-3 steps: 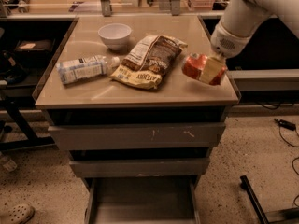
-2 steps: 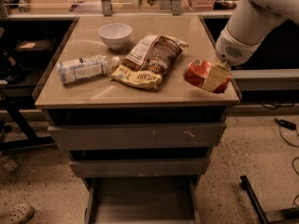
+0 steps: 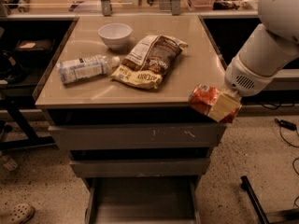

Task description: Place coke can into bottom drawer

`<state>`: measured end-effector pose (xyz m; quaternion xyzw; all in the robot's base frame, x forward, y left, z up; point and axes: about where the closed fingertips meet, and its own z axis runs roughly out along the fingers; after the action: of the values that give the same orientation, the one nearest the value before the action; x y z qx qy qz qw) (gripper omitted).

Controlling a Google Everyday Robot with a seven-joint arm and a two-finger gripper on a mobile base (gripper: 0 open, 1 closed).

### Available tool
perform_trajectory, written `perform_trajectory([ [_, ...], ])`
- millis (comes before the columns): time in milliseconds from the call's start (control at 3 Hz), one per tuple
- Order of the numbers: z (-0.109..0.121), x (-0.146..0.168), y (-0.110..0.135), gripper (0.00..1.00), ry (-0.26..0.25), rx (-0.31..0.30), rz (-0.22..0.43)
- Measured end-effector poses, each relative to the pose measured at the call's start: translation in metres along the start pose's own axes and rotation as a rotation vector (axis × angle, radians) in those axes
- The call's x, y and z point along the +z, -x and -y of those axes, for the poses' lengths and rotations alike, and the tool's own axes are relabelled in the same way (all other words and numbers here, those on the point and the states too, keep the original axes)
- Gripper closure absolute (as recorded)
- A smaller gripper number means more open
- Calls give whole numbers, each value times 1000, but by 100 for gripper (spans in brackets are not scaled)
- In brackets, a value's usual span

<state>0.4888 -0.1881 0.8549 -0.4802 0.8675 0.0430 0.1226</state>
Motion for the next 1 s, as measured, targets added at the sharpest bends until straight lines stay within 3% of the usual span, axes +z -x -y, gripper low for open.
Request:
perform_trajectory([
  [333, 0, -2, 1, 100, -2, -5, 1],
  [667, -20, 24, -17, 100, 36, 27, -18],
  [1000, -52, 78, -55, 100, 94, 115, -28],
])
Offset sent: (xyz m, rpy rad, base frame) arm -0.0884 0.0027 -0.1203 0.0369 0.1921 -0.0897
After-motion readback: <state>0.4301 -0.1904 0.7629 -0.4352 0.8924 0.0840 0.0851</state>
